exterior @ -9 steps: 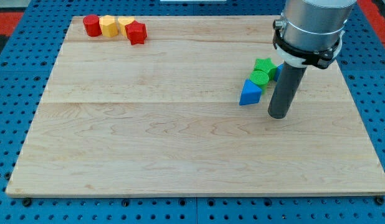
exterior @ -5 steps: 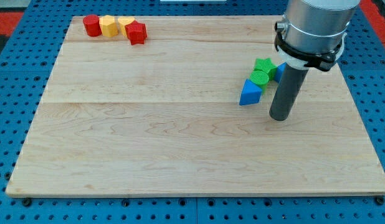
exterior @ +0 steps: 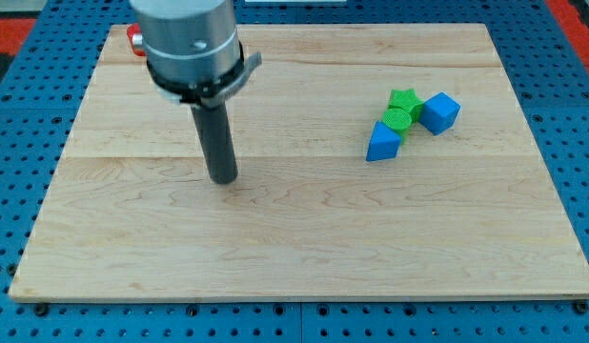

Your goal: Point at yellow heart

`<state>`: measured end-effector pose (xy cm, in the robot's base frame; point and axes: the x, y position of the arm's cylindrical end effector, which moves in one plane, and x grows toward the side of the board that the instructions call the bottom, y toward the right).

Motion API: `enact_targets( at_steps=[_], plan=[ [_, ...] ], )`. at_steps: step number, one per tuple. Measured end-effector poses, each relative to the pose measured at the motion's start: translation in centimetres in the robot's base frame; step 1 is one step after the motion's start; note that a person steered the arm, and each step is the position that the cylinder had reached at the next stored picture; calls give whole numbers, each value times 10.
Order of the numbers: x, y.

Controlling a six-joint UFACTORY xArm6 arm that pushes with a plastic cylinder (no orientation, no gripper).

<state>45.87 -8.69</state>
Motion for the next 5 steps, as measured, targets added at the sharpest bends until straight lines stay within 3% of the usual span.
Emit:
enact_targets(
  at_steps=[2, 3, 4, 5],
  plan=[
    [-99, 75],
    [-172, 105],
    [-240, 83],
    [-267, 15]
  ],
)
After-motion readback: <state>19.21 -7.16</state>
